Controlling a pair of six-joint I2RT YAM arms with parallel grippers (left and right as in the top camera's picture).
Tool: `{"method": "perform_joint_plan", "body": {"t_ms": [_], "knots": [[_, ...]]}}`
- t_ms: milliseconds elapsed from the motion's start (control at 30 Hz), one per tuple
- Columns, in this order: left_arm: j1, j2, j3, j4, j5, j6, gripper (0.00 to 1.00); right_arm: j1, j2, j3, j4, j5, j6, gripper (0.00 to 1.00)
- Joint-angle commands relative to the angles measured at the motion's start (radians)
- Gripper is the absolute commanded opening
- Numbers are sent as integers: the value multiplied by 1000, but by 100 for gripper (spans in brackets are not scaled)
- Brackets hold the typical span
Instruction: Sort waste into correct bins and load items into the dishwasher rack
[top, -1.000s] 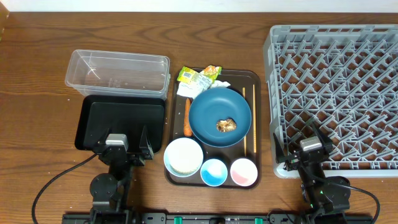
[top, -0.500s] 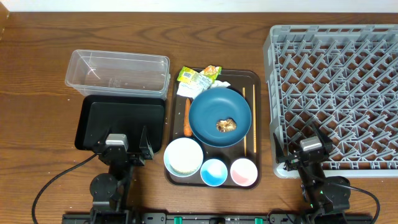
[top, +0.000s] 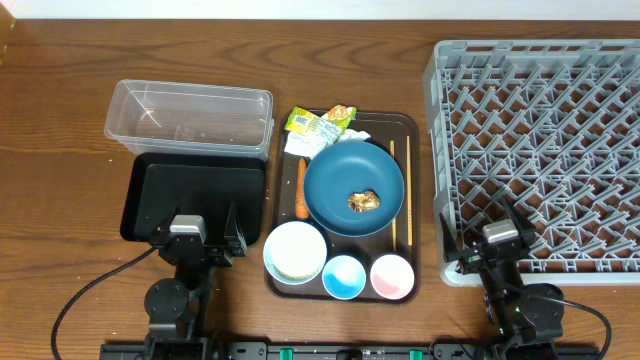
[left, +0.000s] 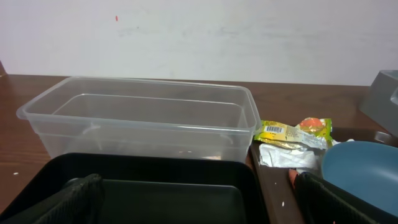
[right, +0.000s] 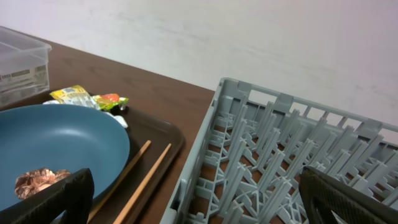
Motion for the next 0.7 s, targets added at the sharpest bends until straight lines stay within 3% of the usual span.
{"method": "perform_joint_plan", "body": {"t_ms": [0, 500, 667], "knots": [[-4, -1, -15, -33, 7, -2, 98, -6, -1, -1, 0, -21, -9, 99], [-4, 0, -13, -32, 22, -2, 98, -6, -1, -1, 4, -80, -5, 99], [-4, 0, -13, 56, 81, -2, 98, -6, -1, 1, 42, -79, 72, 99]]}}
